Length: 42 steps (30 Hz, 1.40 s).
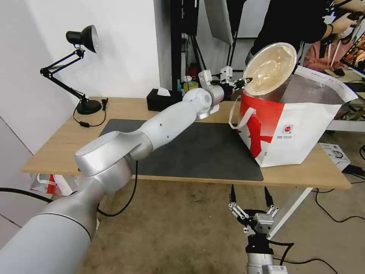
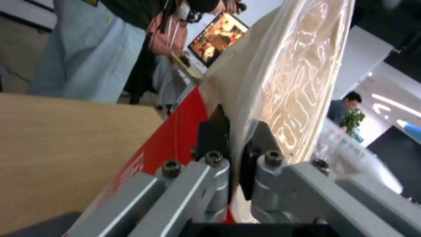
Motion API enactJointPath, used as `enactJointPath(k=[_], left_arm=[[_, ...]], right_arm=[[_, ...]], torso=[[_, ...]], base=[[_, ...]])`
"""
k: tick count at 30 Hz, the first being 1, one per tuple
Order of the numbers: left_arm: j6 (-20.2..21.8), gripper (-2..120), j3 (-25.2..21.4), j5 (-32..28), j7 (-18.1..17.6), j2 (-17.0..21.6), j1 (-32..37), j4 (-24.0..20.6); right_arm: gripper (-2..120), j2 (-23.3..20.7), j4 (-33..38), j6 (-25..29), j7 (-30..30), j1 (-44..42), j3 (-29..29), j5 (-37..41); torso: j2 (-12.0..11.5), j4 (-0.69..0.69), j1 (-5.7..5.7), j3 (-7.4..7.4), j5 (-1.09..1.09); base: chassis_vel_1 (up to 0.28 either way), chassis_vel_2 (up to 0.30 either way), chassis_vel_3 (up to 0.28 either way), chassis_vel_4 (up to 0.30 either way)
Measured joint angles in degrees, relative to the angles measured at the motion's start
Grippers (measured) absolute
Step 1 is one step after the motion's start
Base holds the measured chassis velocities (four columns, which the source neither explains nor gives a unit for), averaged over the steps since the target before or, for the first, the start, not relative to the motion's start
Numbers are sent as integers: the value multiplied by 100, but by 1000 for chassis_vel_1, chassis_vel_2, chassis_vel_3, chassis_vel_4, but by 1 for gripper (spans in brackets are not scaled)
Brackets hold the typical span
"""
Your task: Pick up the trash from the table and place it into the takeout bag.
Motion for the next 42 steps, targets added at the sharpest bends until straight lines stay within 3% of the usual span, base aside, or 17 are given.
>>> enactJointPath(k=[10, 18, 26, 42], left_arm=[[-20, 1, 266, 81, 171, 0, 18, 64], [-38, 1, 681, 267, 583, 0, 44, 174], [-77, 1, 771, 602, 976, 0, 5, 314], [-84, 55, 470, 686, 916, 1, -151, 384]], right_arm=[[100, 0, 0, 0, 0, 0, 0, 0], [100, 0, 0, 0, 0, 0, 0, 0], [100, 0, 0, 0, 0, 0, 0, 0], [100, 0, 0, 0, 0, 0, 0, 0]], torso=[[0, 0, 0, 0, 0], [0, -1, 0, 0, 0], [0, 0, 0, 0, -1], [0, 1, 0, 0, 1]], base=[[0, 0, 0, 0], [0, 0, 0, 0], [0, 0, 0, 0], [0, 0, 0, 0]])
